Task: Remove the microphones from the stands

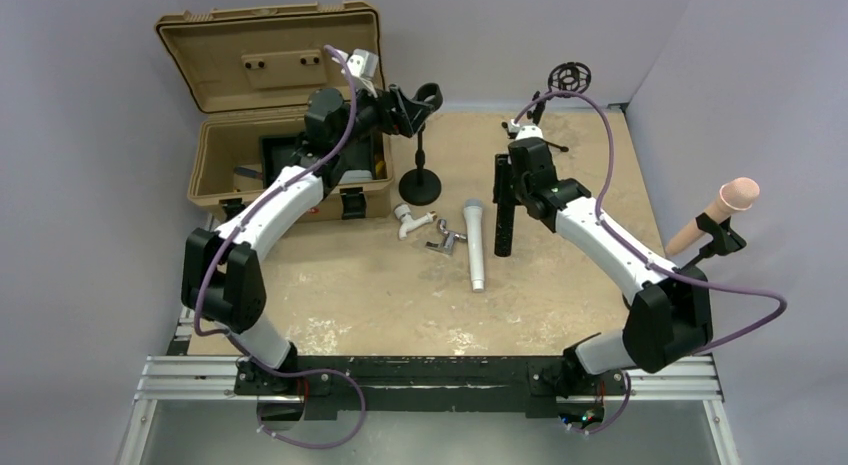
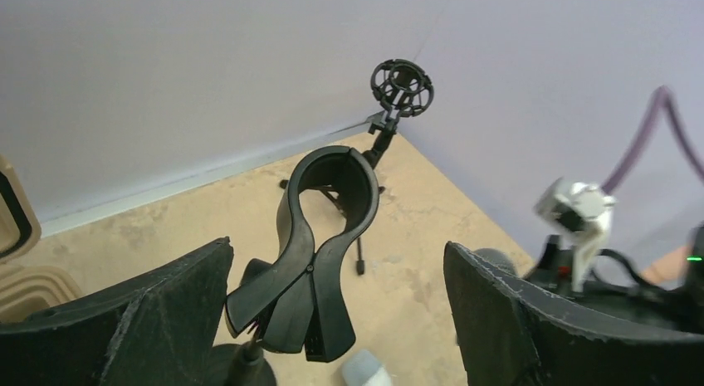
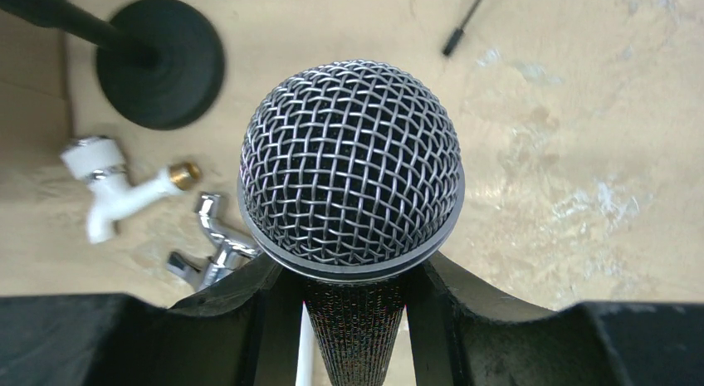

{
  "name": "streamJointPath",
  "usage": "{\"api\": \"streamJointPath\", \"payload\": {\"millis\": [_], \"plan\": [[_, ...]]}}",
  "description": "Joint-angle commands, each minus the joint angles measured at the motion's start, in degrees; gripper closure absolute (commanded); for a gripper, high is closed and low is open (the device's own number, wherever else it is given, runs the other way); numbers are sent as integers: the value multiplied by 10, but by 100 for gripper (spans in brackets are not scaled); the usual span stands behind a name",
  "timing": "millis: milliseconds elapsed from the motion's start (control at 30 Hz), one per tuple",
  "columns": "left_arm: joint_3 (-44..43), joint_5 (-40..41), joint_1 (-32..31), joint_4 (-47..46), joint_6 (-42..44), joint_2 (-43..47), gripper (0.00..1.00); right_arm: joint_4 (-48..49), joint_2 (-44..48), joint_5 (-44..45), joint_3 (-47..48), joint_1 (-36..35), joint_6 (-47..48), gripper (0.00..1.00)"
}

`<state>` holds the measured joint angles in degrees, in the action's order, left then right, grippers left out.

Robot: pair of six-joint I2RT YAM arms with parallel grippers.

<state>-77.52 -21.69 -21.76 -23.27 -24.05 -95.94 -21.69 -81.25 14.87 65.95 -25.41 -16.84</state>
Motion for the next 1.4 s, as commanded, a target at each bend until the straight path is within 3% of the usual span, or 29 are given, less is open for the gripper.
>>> {"api": "streamJointPath", "payload": {"millis": [0,200,400,600,900,1200,1367], "plan": [[-24,-4,4,104,-63,72,5,9,-12,-19,-14,31,0,100],[-7,-18,4,224,-39,182,6,40,-81,-64,-28,40,10,100],[32,-25,4,311,61,302,6,58,-125,-72,-37,46,16,100],[112,50,1,280,148,399,6,80,-179,-88,-48,57,19,100],[182,143,-27,258,215,450,6,99,-213,-100,-63,60,14,100],[196,173,-61,252,252,468,7,109,-167,-108,-97,60,0,69],[200,182,-62,247,248,468,7,101,-147,-103,-92,60,3,59]]}}
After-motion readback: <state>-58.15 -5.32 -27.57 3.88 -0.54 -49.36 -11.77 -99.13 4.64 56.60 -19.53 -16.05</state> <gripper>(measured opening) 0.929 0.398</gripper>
